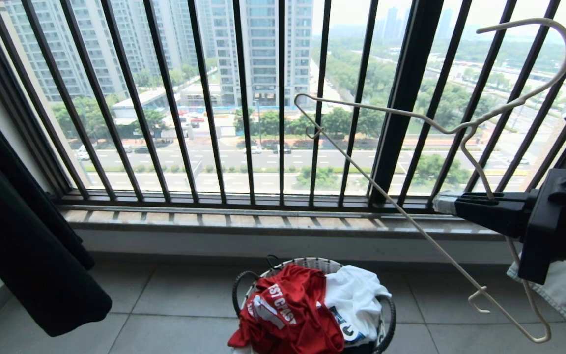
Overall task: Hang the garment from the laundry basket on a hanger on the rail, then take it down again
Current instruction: Pick up clothes from the basket
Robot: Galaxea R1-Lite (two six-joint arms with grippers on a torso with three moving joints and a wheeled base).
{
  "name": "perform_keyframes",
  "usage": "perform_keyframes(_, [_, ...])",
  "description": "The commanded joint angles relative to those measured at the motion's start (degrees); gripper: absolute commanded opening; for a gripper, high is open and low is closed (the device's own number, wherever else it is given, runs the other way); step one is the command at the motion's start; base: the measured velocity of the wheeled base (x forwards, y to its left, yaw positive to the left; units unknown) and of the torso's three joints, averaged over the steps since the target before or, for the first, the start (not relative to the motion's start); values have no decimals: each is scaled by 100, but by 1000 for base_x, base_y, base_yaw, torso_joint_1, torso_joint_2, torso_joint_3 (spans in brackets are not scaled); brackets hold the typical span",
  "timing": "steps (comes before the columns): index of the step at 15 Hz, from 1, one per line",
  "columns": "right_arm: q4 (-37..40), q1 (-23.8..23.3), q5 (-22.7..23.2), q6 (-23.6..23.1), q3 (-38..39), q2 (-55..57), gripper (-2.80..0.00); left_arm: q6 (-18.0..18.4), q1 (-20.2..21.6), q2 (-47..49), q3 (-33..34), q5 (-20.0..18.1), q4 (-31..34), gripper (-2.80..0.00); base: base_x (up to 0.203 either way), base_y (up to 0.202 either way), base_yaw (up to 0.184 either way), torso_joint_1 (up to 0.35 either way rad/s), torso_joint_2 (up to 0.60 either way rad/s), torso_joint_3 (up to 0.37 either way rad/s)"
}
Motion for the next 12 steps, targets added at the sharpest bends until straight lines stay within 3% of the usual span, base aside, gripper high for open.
perform_keyframes(1, [-8,10,3,-10,-1,-22,-280,-15,0,4,1,3,-14,-280,0,0,0,0,5,-198])
perform_keyframes(12, [-8,1,-6,-10,-91,-446,-280,-15,0,4,1,3,-10,-280,0,0,0,1,4,-199])
